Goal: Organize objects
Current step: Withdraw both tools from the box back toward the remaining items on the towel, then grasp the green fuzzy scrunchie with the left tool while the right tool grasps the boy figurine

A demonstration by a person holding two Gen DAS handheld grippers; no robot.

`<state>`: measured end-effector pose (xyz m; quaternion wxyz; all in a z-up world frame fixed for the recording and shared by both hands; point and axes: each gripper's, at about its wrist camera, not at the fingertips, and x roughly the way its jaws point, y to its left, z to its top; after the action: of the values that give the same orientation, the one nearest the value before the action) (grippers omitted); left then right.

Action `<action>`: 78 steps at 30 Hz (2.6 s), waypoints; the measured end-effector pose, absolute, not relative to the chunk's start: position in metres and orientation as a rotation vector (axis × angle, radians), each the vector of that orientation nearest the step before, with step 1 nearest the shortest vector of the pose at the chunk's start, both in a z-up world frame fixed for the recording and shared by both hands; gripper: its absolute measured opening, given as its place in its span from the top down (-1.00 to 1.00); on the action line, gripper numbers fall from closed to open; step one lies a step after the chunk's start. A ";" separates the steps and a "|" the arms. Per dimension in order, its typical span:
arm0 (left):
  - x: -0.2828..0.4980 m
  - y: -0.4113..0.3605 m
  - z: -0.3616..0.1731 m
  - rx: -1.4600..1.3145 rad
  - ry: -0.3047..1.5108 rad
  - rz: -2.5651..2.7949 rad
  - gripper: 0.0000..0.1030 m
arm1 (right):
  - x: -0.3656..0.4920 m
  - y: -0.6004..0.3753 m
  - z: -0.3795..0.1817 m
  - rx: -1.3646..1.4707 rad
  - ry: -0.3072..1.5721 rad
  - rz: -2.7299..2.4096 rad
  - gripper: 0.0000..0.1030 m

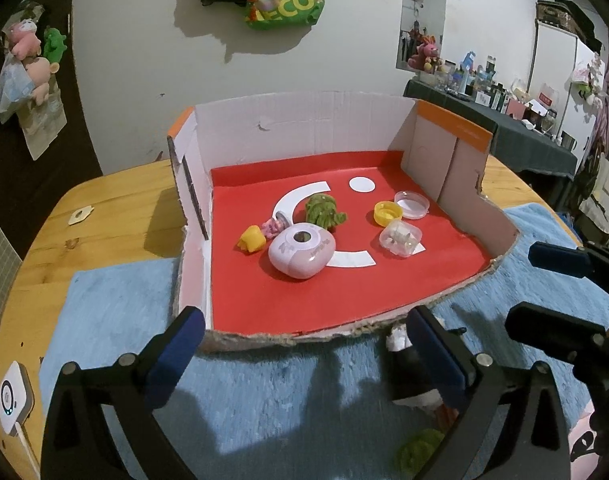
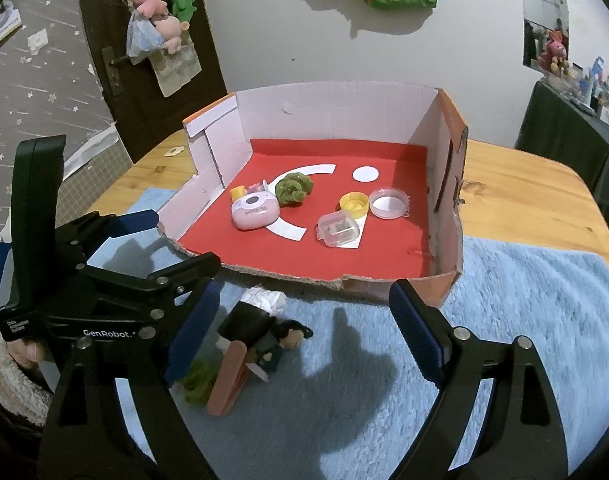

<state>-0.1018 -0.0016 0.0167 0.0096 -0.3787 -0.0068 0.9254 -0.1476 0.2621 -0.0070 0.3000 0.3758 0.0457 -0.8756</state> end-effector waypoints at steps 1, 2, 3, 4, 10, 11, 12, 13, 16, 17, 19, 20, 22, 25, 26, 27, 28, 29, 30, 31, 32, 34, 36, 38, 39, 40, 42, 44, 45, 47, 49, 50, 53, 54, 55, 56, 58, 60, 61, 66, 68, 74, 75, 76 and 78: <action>-0.101 -0.002 0.017 -1.183 -0.021 2.890 -1.00 | -0.147 0.262 -0.007 0.997 0.121 -2.324 -0.69; -0.100 -0.001 0.017 -1.184 -0.021 2.889 -1.00 | -0.144 0.262 -0.007 0.997 0.122 -2.324 -0.69; -0.098 -0.001 0.018 -1.185 -0.022 2.888 -1.00 | -0.143 0.263 -0.007 0.997 0.123 -2.323 -0.69; -0.096 -0.001 0.018 -1.186 -0.021 2.886 -1.00 | -0.144 0.263 -0.007 0.998 0.122 -2.322 -0.69; -0.086 0.001 0.018 -1.192 -0.016 2.874 -1.00 | -0.132 0.265 -0.007 1.000 0.129 -2.321 -0.69; -0.085 0.001 0.017 -1.194 -0.016 2.872 -1.00 | -0.130 0.265 -0.008 0.999 0.132 -2.321 -0.69; -0.083 0.002 0.017 -1.195 -0.018 2.868 -1.00 | -0.128 0.266 -0.008 1.000 0.135 -2.321 -0.69; -0.081 0.002 0.017 -1.195 -0.022 2.864 -1.00 | -0.127 0.266 -0.009 1.001 0.136 -2.320 -0.69; -0.076 0.004 0.016 -1.197 -0.029 2.850 -1.00 | -0.122 0.267 -0.011 1.004 0.142 -2.316 -0.69; -0.074 0.005 0.015 -1.199 -0.031 2.846 -1.00 | -0.120 0.268 -0.011 1.003 0.141 -2.315 -0.69; -0.069 0.006 0.014 -1.201 -0.036 2.834 -1.00 | -0.117 0.268 -0.012 1.002 0.137 -2.313 -0.69; -0.067 0.006 0.014 -1.202 -0.038 2.828 -1.00 | -0.115 0.269 -0.012 1.000 0.133 -2.314 -0.69; -0.063 0.008 0.013 -1.202 -0.038 2.813 -1.00 | -0.113 0.270 -0.013 1.000 0.129 -2.313 -0.69; -0.054 0.011 0.011 -1.197 -0.035 2.797 -0.99 | -0.109 0.272 -0.015 0.998 0.121 -2.317 -0.67; -0.052 0.012 0.010 -1.194 -0.033 2.792 -0.99 | -0.108 0.272 -0.015 0.998 0.119 -2.318 -0.63; -0.050 0.013 0.010 -1.192 -0.031 2.788 -0.99 | -0.107 0.273 -0.016 0.998 0.118 -2.320 -0.61; -0.048 0.014 0.009 -1.191 -0.031 2.782 -0.99 | -0.106 0.273 -0.016 0.998 0.119 -2.322 -0.57; -0.046 0.015 0.008 -1.191 -0.030 2.777 -0.98 | -0.105 0.274 -0.017 1.000 0.121 -2.323 -0.54; -0.045 0.016 0.008 -1.191 -0.030 2.771 -0.97 | -0.104 0.274 -0.018 1.002 0.121 -2.323 -0.52; -0.043 0.017 0.007 -1.193 -0.029 2.763 -0.96 | -0.104 0.274 -0.019 1.003 0.124 -2.324 -0.47; -0.041 0.019 0.006 -1.193 -0.025 2.756 -0.93 | -0.103 0.275 -0.021 1.006 0.135 -2.327 -0.44; -0.037 0.021 0.005 -1.196 -0.012 2.753 -0.88 | -0.102 0.275 -0.024 1.010 0.150 -2.330 -0.44; -0.034 0.023 0.003 -1.202 -0.004 2.743 -0.88 | -0.100 0.275 -0.027 1.012 0.180 -2.336 -0.44; -0.032 0.024 0.000 -1.209 -0.009 2.726 -0.88 | -0.099 0.274 -0.030 1.008 0.239 -2.357 -0.43; -0.030 0.025 -0.002 -1.213 -0.002 2.720 -0.88 | -0.098 0.275 -0.031 1.007 0.263 -2.359 -0.43; -0.029 0.026 -0.004 -1.215 0.007 2.715 -0.88 | -0.098 0.275 -0.033 1.009 0.276 -2.354 -0.43; -0.026 0.030 -0.008 -1.219 0.034 2.701 -0.88 | -0.100 0.274 -0.037 1.017 0.321 -2.334 -0.43; -0.024 0.033 -0.011 -1.222 0.058 2.690 -0.87 | -0.102 0.273 -0.042 1.020 0.373 -2.321 -0.43; -0.024 0.034 -0.013 -1.222 0.066 2.686 -0.87 | -0.104 0.272 -0.044 1.022 0.392 -2.312 -0.43; -0.024 0.035 -0.015 -1.223 0.077 2.677 -0.83 | -0.110 0.272 -0.049 1.033 0.422 -2.287 -0.43; -0.025 0.037 -0.018 -1.224 0.085 2.659 -0.71 | -0.114 0.271 -0.052 1.032 0.442 -2.269 -0.43; -0.025 0.038 -0.019 -1.225 0.093 2.653 -0.69 | -0.117 0.270 -0.054 1.035 0.452 -2.254 -0.43; -0.025 0.040 -0.021 -1.212 0.120 2.643 -0.69 | -0.123 0.266 -0.059 1.037 0.492 -2.218 -0.43; -0.025 0.041 -0.022 -1.210 0.129 2.641 -0.69 | -0.125 0.264 -0.060 1.035 0.502 -2.205 -0.43; -0.026 0.041 -0.024 -1.212 0.138 2.640 -0.69 | -0.126 0.261 -0.062 1.035 0.514 -2.191 -0.43; -0.027 0.041 -0.024 -1.215 0.139 2.637 -0.67 | -0.129 0.259 -0.064 1.033 0.522 -2.175 -0.43; -0.028 0.041 -0.025 -1.210 0.130 2.624 -0.64 | -0.132 0.255 -0.066 1.030 0.529 -2.144 -0.43; -0.028 0.041 -0.025 -1.203 0.131 2.613 -0.64 | -0.134 0.249 -0.066 1.011 0.548 -2.114 -0.43; -0.029 0.041 -0.026 -1.199 0.138 2.610 -0.64 | -0.134 0.247 -0.066 1.005 0.554 -2.106 -0.43; -0.031 0.043 -0.029 -1.191 0.159 2.602 -0.58 | -0.138 0.235 -0.066 0.976 0.590 -2.071 -0.43; -0.030 0.043 -0.028 -1.179 0.160 2.593 -0.48 | -0.141 0.231 -0.065 0.974 0.589 -2.064 -0.38; -0.028 0.043 -0.027 -1.152 0.143 2.579 -0.18 | -0.143 0.223 -0.070 0.981 0.576 -2.013 -0.01; -0.029 0.043 -0.026 -1.149 0.136 2.578 -0.14 | -0.143 0.223 -0.069 0.985 0.567 -2.013 -0.01; -0.029 0.042 -0.025 -1.143 0.126 2.574 -0.05 | -0.144 0.223 -0.070 0.988 0.563 -2.015 -0.01; -0.028 0.042 -0.024 -1.135 0.106 2.560 0.13 | -0.144 0.223 -0.070 0.994 0.553 -2.018 -0.01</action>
<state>-0.0283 0.0421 -0.0242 0.1685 -0.3993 0.0372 0.9004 -0.1441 0.2232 -0.0696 0.4009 0.3929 0.2187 -0.7982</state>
